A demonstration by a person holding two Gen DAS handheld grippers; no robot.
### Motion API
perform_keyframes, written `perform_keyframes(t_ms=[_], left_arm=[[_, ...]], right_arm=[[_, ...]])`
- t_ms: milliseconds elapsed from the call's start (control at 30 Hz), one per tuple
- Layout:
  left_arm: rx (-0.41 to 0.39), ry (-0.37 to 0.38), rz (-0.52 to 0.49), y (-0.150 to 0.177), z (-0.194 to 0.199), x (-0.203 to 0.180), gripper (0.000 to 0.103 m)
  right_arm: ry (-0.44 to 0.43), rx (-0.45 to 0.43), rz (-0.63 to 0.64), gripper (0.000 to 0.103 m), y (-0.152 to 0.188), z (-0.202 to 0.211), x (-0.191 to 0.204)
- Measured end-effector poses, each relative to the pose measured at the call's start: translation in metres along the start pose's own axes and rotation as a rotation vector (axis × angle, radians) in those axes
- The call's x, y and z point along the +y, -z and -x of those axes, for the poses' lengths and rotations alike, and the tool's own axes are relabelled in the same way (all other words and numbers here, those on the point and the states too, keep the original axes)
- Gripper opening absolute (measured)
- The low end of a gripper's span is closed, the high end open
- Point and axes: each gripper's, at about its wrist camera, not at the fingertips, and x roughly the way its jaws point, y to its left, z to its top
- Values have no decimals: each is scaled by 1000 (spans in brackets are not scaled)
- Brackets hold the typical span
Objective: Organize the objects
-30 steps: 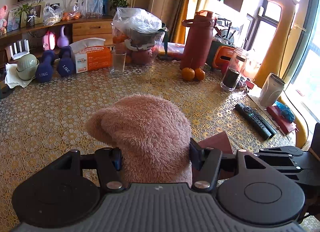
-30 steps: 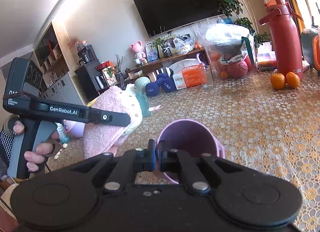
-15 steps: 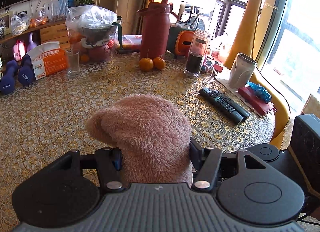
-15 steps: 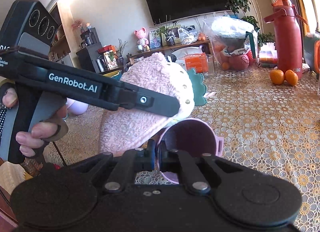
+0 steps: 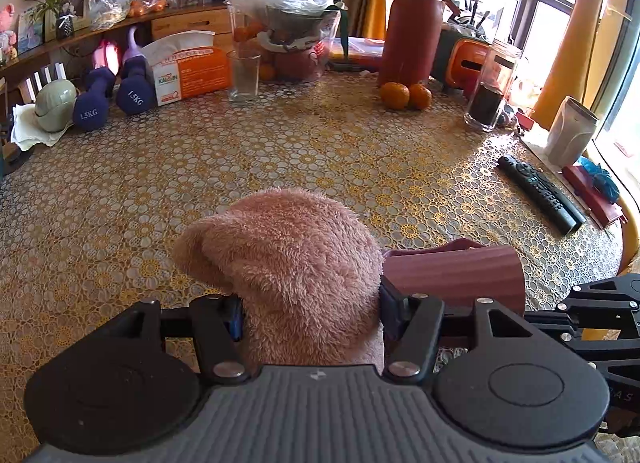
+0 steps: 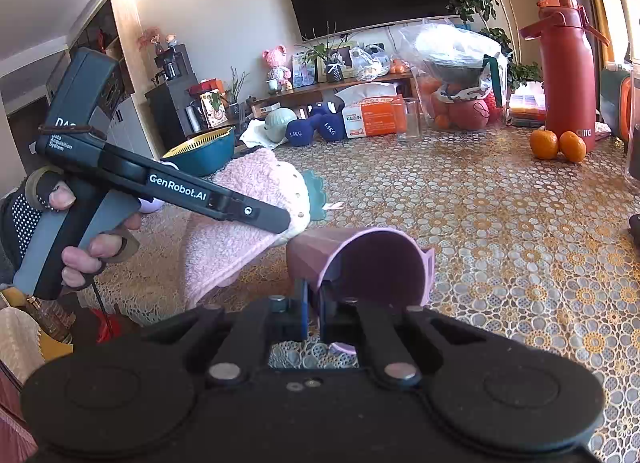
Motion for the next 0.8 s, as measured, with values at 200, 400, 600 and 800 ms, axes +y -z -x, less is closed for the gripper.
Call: perform_keyframes(t_ms=[200, 400, 600, 800], left_arm=[[-52, 89, -13, -12, 18, -17, 60], [-74, 180, -94, -19, 23, -60, 60], [-39, 180, -128, -15, 7, -75, 60], [-24, 153, -123, -11, 0, -66, 60]], right_arm=[[4, 3, -3, 4, 1, 1, -1], [8, 8, 6, 4, 2, 1, 0], [18, 25, 29, 4, 4, 0, 3], [20, 38, 39, 5, 5, -1, 5]])
